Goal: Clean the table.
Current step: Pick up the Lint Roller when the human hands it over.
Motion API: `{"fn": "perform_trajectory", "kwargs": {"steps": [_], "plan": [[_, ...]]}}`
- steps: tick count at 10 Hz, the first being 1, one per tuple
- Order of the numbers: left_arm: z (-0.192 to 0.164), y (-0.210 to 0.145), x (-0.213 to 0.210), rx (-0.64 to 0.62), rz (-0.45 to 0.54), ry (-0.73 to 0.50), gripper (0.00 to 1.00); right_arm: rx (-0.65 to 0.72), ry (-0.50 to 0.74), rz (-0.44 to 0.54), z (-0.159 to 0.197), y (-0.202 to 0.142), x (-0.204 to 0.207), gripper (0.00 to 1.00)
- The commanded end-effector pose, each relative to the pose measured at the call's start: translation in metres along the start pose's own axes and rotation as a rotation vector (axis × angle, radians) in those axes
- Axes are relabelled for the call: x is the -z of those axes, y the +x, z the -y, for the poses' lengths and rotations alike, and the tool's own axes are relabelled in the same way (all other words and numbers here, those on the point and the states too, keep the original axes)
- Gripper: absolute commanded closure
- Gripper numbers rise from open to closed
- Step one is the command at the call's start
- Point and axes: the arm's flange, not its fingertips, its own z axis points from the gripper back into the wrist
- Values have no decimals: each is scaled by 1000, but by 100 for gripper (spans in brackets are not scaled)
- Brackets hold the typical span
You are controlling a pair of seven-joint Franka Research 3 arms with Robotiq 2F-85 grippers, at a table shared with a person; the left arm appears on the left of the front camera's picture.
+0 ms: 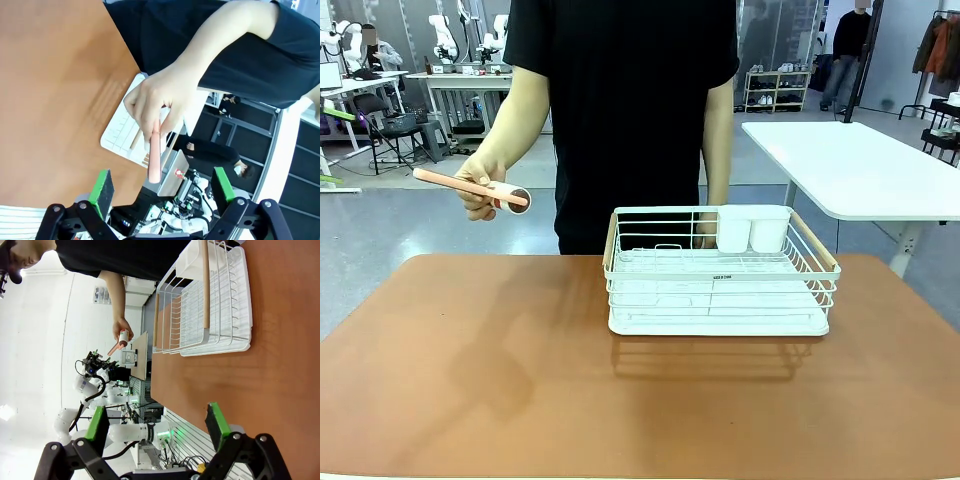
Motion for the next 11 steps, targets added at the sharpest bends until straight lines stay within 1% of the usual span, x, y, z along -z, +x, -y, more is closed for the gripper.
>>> {"fn": "perform_trajectory", "kwargs": {"steps": [1,3,4,6,7,11], "plan": [[0,-16,25,-1,75,11,0,-2,0,-9,-3,-3,-1,0],[-5,-33,51,29,72,30,0,-2,0,-9,-3,-3,-1,0],[-8,-41,59,63,74,28,0,-2,0,-9,-3,-3,-1,0],[-11,-53,74,91,75,24,0,-2,0,-9,-3,-3,-1,0],[-13,-56,81,122,78,-4,0,-2,0,-9,-3,-3,-1,0],[-18,-57,104,128,66,-23,0,-2,0,-9,-3,-3,-1,0]]}}
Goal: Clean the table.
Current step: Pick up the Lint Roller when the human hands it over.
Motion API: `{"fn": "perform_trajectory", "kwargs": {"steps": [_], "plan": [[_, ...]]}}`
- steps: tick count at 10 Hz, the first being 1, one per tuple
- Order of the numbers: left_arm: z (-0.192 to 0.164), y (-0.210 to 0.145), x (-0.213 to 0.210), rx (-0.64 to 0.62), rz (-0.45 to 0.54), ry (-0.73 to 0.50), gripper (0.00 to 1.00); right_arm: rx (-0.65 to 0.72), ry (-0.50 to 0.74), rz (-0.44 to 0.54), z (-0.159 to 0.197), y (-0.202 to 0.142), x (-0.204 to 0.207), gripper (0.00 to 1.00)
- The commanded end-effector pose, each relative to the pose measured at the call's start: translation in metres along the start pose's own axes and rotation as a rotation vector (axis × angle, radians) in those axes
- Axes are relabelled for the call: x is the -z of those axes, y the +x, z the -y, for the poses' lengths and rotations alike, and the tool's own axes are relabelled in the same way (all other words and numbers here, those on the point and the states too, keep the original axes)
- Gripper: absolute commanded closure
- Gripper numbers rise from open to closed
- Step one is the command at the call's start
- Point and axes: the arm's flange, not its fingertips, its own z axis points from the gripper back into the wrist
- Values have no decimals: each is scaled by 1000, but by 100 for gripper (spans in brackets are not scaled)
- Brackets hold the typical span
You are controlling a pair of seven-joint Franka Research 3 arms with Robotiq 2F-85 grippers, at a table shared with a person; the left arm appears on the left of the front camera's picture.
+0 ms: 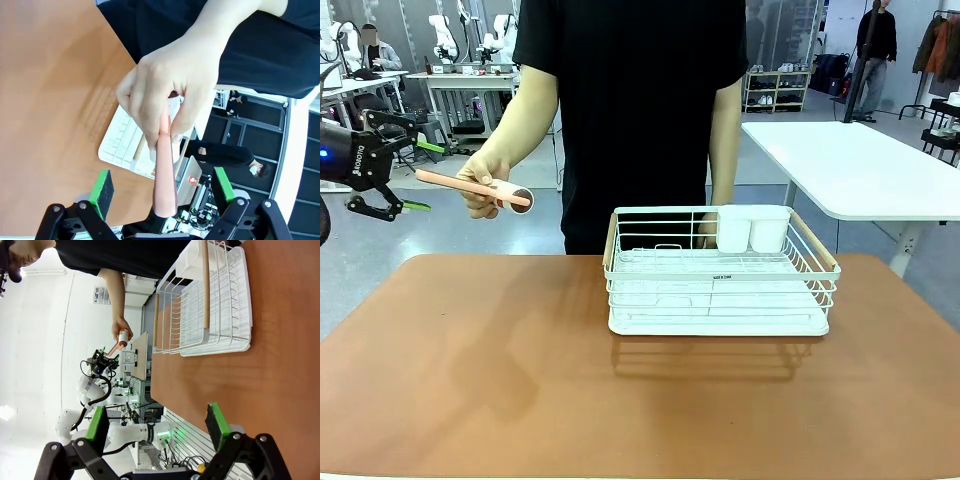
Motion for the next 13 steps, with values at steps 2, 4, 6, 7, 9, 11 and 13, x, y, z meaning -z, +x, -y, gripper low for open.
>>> {"fn": "perform_trajectory", "kwargs": {"steps": [2,4,6,7,9,11,13], "plan": [[-6,0,19,21,26,-17,0,-2,1,-9,-3,-3,-1,0],[-6,2,25,23,27,-22,0,-2,1,-9,-3,-3,-1,0],[-5,2,29,24,26,-24,0,-2,1,-9,-3,-3,-1,0],[-4,2,30,24,24,-24,0,-2,1,-9,-3,-3,-1,0],[-1,5,32,26,23,-29,5,-2,1,-9,-3,-3,-1,0],[0,7,34,25,25,-36,25,-2,1,-9,-3,-3,-1,0],[0,6,34,29,20,-38,44,-2,1,-9,-3,-3,-1,0]]}}
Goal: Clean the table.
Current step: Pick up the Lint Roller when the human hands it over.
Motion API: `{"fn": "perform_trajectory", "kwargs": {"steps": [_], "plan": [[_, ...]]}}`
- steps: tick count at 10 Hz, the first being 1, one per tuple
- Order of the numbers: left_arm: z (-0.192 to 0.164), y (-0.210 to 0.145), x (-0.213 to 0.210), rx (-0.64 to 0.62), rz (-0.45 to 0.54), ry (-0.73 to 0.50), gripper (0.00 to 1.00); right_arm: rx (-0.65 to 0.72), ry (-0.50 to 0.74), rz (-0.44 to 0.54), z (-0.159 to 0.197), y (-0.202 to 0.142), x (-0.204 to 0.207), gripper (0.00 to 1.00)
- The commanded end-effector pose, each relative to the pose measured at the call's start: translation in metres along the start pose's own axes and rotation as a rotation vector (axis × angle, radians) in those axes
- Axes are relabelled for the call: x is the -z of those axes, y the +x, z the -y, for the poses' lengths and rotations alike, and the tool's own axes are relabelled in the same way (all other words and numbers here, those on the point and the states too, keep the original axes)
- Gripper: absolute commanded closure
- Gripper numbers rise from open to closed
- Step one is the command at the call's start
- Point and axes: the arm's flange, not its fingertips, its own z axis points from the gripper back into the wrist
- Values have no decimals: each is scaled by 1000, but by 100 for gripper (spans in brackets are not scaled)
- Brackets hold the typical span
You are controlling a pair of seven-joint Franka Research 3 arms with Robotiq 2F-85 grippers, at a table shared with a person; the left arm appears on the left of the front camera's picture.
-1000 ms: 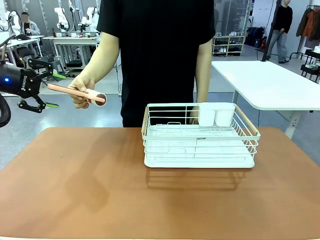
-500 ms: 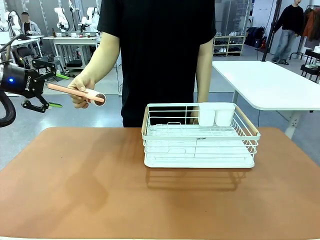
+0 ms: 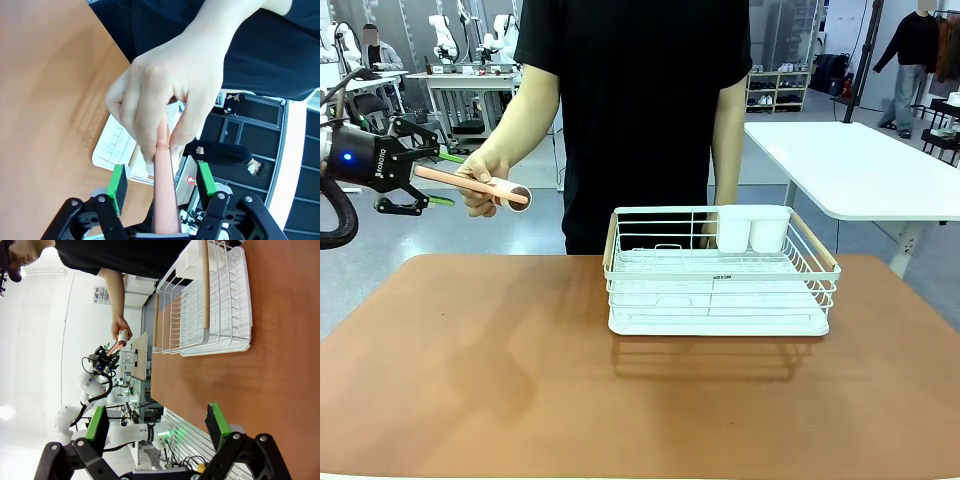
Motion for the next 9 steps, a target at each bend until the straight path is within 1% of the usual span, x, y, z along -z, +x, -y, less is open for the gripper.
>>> {"fn": "perform_trajectory", "kwargs": {"steps": [1,2,3,4,5,6,9], "plan": [[-2,0,7,25,29,-24,48,-2,1,-9,-3,-3,-1,0],[-2,0,7,27,28,-25,64,-2,1,-9,-3,-3,-1,0],[-2,1,6,26,29,-26,67,-2,1,-9,-3,-3,-1,0],[-2,1,6,25,29,-29,83,-2,1,-9,-3,-3,-1,0],[-2,1,6,25,28,-29,87,-2,1,-9,-3,-3,-1,0],[-2,0,6,25,27,-28,100,-2,1,-9,-3,-3,-1,0],[-3,1,6,24,17,-29,99,-2,1,-9,-3,-3,-1,0]]}}
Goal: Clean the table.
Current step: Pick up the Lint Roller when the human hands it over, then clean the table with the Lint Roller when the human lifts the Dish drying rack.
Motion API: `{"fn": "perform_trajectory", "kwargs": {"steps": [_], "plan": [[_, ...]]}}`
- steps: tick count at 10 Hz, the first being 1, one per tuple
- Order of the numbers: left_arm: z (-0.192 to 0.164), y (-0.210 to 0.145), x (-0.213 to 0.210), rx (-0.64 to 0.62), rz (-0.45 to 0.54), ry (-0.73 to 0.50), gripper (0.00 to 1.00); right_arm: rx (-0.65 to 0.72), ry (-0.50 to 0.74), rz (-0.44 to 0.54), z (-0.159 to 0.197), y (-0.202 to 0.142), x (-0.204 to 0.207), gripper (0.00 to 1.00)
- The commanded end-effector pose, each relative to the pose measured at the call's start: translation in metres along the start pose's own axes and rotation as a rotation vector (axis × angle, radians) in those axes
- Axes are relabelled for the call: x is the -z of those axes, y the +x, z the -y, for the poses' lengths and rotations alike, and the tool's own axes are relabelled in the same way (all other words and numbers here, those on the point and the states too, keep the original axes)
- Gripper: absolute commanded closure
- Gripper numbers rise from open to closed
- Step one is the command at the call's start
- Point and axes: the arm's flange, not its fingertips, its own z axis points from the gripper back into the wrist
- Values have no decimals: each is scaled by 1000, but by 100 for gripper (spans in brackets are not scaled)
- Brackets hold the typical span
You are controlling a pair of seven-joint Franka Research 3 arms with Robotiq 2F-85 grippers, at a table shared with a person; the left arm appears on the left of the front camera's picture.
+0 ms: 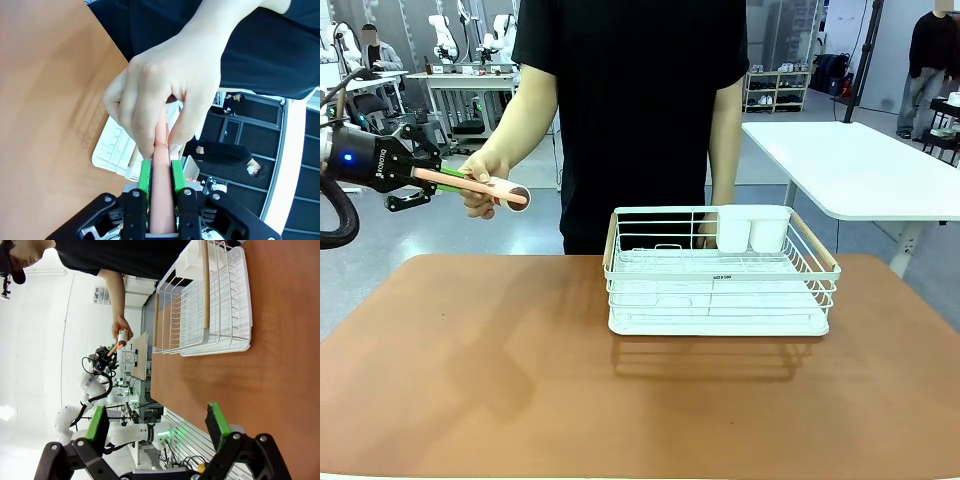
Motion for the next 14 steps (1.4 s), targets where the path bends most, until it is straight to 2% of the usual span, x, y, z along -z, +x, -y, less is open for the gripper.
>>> {"fn": "perform_trajectory", "kwargs": {"steps": [1,14], "plan": [[0,0,0,0,0,0,99,-2,1,-9,-3,-3,-1,0],[0,0,0,0,0,0,99,-2,1,-9,-3,-3,-1,0]]}}
